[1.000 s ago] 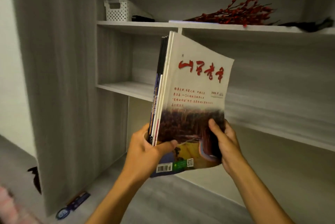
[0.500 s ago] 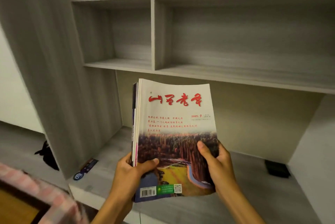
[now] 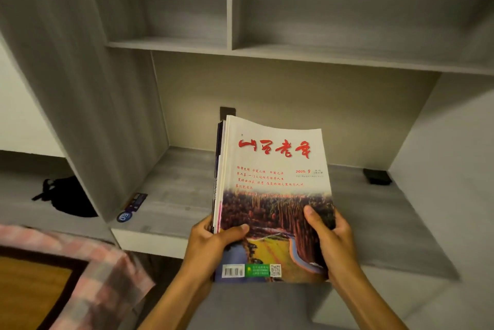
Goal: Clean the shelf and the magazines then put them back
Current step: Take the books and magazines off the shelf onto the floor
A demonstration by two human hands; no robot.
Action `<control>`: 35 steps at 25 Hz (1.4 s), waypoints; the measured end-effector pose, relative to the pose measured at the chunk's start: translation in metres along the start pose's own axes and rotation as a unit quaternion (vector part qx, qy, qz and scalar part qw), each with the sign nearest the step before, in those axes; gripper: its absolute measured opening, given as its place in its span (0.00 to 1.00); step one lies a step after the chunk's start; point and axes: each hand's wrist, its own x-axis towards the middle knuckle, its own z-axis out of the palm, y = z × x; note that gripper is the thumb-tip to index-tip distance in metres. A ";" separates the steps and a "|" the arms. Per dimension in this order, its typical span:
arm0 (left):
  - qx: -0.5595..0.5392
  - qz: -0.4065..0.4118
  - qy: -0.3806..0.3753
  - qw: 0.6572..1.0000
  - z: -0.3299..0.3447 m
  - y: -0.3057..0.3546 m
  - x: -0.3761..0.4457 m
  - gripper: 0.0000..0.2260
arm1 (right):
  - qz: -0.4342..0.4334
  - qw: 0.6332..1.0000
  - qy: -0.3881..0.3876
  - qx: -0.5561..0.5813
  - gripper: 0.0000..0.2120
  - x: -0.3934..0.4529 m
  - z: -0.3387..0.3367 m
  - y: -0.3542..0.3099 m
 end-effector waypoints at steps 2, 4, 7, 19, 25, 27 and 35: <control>-0.003 -0.021 -0.015 1.000 -0.021 -0.019 -0.014 0.13 | 0.028 0.999 -0.004 -0.020 0.17 -0.024 -0.001 0.015; -0.008 -0.042 -0.027 0.999 -0.040 -0.039 -0.028 0.13 | 0.069 0.997 -0.016 -0.041 0.14 -0.046 -0.002 0.029; -0.014 -0.094 -0.036 0.995 -0.059 -0.078 -0.049 0.14 | 0.125 0.989 -0.012 -0.077 0.14 -0.075 -0.007 0.061; -0.002 -0.285 0.015 0.958 -0.057 -0.329 -0.128 0.26 | 0.211 0.955 0.051 -0.203 0.11 -0.196 -0.105 0.255; -0.001 -0.374 0.022 0.927 -0.049 -0.528 -0.150 0.36 | 0.286 0.925 0.054 -0.244 0.13 -0.238 -0.181 0.424; 0.018 -0.375 0.043 0.926 -0.051 -0.603 -0.146 0.31 | 0.298 0.921 0.059 -0.244 0.11 -0.245 -0.199 0.495; 0.098 -0.376 0.050 0.920 -0.072 -0.893 -0.076 0.22 | 0.325 0.910 0.111 -0.231 0.23 -0.237 -0.249 0.796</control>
